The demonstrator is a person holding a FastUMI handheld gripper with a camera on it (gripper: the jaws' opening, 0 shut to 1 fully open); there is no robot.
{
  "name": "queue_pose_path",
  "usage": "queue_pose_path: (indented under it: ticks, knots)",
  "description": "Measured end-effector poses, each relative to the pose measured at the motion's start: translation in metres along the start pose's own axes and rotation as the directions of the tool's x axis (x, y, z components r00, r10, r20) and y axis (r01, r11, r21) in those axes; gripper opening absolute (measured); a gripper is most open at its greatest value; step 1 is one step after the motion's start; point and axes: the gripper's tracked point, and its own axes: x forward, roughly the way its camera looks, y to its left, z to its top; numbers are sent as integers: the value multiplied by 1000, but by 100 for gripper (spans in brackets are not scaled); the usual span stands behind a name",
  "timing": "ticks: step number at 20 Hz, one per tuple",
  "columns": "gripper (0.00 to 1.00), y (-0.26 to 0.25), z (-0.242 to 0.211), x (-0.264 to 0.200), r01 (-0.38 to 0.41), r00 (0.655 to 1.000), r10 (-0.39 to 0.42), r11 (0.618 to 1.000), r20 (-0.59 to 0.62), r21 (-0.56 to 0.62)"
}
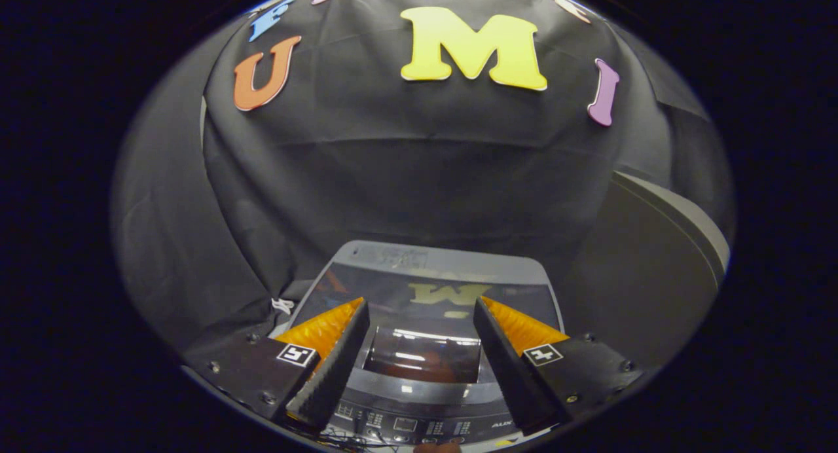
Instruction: Put the clothes into the washing machine and then close the washing machine lid.
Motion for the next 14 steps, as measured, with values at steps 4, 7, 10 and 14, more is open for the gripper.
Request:
queue_pose_path:
  ticks: [4, 7, 10, 14]
  knots:
    - [100, 0, 9, -8, 5, 1000, -4, 1000, 13, -4]
    - [100, -2, 20, -23, 0, 999, 1, 1000, 45, -16]
    - [100, -7, 32, -49, -13, 996, 14, 1000, 89, -18]
    - [100, -25, 42, -101, -23, 986, 26, 1000, 163, -18]
